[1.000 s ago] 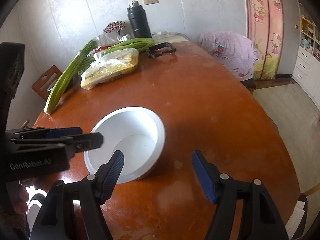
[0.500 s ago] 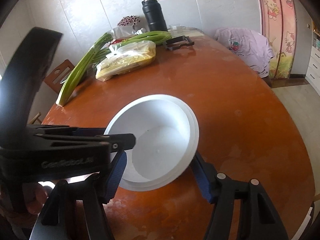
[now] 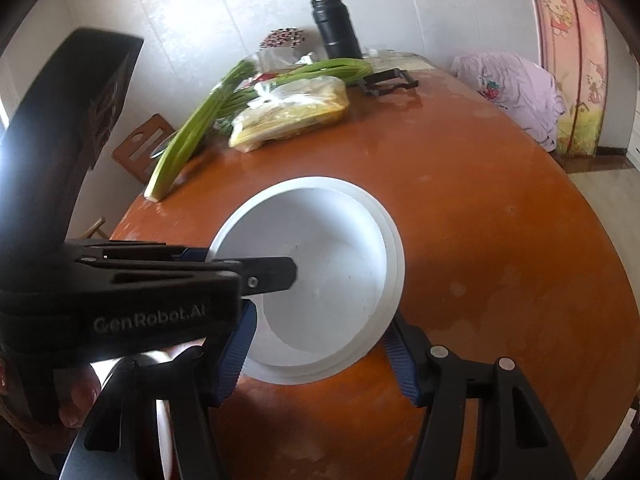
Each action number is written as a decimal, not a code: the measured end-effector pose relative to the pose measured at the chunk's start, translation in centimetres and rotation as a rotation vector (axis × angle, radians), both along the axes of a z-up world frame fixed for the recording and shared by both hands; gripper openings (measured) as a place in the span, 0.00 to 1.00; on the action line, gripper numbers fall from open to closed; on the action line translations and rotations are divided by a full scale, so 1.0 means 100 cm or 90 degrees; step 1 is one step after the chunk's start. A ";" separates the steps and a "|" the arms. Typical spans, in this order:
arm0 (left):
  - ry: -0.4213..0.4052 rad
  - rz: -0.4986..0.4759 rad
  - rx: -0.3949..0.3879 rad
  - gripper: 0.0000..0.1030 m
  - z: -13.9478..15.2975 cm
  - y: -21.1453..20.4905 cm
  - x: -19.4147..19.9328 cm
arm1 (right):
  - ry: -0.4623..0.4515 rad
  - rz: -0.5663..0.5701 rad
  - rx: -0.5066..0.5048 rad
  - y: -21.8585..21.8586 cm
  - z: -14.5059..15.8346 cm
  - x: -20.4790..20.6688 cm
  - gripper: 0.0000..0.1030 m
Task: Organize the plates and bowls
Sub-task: 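Grasp the red-printed white bowl rim with the left tool and lift it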
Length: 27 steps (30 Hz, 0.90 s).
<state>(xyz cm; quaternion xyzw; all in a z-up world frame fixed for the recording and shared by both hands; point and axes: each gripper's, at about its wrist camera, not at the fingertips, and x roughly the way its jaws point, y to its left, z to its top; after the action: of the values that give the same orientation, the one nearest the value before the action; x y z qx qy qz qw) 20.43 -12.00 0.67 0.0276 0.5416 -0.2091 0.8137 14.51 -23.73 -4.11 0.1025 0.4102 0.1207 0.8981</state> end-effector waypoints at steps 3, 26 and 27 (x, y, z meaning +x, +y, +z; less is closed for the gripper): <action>-0.013 0.005 0.002 0.33 0.008 0.008 -0.009 | -0.010 0.010 -0.005 0.009 0.007 -0.008 0.61; -0.131 0.031 -0.027 0.33 0.074 0.053 -0.081 | -0.094 0.044 -0.003 0.040 0.066 -0.066 0.61; -0.134 0.033 -0.027 0.33 0.076 0.054 -0.085 | -0.095 0.046 -0.003 0.041 0.068 -0.069 0.61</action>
<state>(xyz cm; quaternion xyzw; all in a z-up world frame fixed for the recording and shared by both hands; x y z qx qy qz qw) 11.93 -6.58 8.28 0.0181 0.4491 -0.1949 0.8717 7.64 -19.59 2.65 0.0758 0.3458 0.1596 0.9215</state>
